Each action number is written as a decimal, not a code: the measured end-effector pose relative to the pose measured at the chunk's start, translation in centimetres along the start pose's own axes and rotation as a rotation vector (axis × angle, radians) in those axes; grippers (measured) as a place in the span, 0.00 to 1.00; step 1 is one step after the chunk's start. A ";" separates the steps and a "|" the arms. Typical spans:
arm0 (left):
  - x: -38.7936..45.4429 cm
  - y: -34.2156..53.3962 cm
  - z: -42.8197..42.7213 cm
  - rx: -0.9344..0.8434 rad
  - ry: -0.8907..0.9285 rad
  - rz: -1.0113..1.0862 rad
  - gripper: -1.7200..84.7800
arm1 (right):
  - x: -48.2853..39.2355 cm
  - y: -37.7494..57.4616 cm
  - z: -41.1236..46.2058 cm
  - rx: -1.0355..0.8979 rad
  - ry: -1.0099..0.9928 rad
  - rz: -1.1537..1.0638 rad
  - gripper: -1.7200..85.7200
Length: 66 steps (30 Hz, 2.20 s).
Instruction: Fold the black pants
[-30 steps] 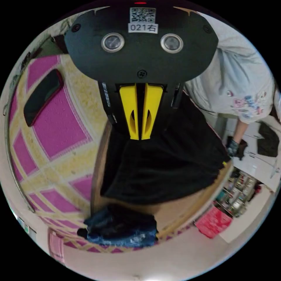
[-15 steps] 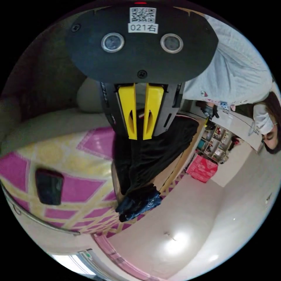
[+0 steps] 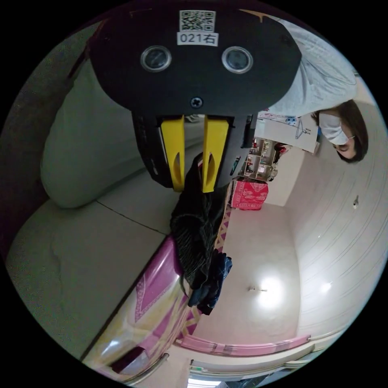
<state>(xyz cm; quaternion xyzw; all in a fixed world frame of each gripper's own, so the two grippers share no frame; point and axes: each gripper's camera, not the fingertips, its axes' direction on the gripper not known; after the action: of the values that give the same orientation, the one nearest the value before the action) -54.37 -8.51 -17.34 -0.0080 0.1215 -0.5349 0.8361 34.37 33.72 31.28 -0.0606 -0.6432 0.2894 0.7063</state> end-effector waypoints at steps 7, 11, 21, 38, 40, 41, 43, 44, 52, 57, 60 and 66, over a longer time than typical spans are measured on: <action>-1.6 -1.5 1.2 -0.008 0.072 -0.093 0.13 | 1.6 0.1 0.2 -0.011 -0.080 0.034 0.12; -1.9 -2.4 2.3 -0.024 0.119 -0.113 0.12 | 1.1 -0.1 0.9 -0.039 -0.082 0.003 0.10; 1.1 -6.6 3.5 -0.067 0.154 -0.001 0.01 | -2.3 -1.5 -0.1 -0.031 -0.254 -0.048 0.02; 10.7 -25.3 29.3 -0.347 -0.090 0.090 0.04 | -10.6 -30.5 21.3 -0.151 0.068 -0.097 0.08; 8.4 -26.0 32.8 -0.350 -0.139 0.063 0.07 | -10.3 -31.5 22.9 -0.149 0.155 -0.093 0.11; 7.9 -26.1 32.9 -0.329 -0.134 0.055 0.07 | -10.6 -31.5 23.2 -0.135 0.178 -0.106 0.12; 5.9 -26.5 31.9 -0.265 -0.084 0.027 0.08 | -11.6 -30.9 23.3 -0.128 0.195 -0.154 0.12; 5.5 -26.5 31.6 -0.260 -0.077 0.030 0.08 | -12.4 -30.0 23.4 -0.144 0.210 -0.198 0.12; 1.9 -23.4 26.1 -0.224 -0.094 0.090 0.09 | -19.5 -18.4 28.8 -0.431 0.229 -0.608 0.11; -0.9 -23.1 27.4 -0.230 -0.036 0.008 0.12 | -23.4 -9.8 34.7 -0.587 0.233 -0.874 0.11; -1.9 -24.2 30.1 -0.249 0.010 -0.022 0.11 | -24.5 -6.0 38.9 -0.675 0.287 -0.988 0.11; -2.6 -26.5 30.9 -0.218 0.002 -0.028 0.03 | -25.6 -2.5 41.9 -0.718 0.230 -0.982 0.12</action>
<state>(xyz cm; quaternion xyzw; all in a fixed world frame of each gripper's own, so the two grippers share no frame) -72.47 -21.14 16.94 -0.1001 0.1795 -0.5303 0.8226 -4.46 7.16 17.00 -0.0219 -0.5731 -0.3124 0.7573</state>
